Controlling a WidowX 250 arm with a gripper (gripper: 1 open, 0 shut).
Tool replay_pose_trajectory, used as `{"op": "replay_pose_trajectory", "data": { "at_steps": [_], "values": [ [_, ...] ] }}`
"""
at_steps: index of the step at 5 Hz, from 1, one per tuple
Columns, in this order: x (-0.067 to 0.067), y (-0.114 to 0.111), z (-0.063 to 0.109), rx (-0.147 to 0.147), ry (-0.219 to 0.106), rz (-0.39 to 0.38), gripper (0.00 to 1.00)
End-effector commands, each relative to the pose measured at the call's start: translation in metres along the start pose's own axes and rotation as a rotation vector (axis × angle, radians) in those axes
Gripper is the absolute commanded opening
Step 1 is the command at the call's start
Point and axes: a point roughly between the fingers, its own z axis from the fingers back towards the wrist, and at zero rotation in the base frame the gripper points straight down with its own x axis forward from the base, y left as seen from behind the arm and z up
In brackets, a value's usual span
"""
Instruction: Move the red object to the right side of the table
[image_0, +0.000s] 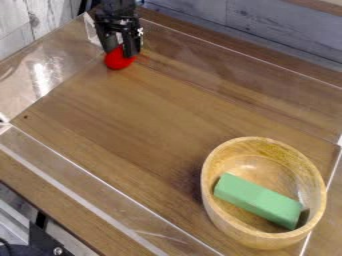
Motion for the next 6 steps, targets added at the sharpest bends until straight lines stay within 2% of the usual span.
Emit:
{"op": "replay_pose_trajectory", "data": {
  "at_steps": [1, 2, 3, 4, 5, 6],
  "values": [
    [0.005, 0.007, 0.013, 0.017, -0.037, -0.017, 1.0],
    [0.005, 0.004, 0.001, 0.006, -0.037, -0.018, 1.0],
    [0.001, -0.005, 0.019, -0.001, -0.06, -0.036, 0.0],
    [-0.002, -0.019, 0.041, -0.008, -0.091, -0.057, 0.0],
    [0.002, -0.034, 0.078, -0.026, -0.129, -0.035, 0.0],
    [0.006, -0.06, 0.1, -0.043, -0.143, -0.029, 0.0]
  ]
}}
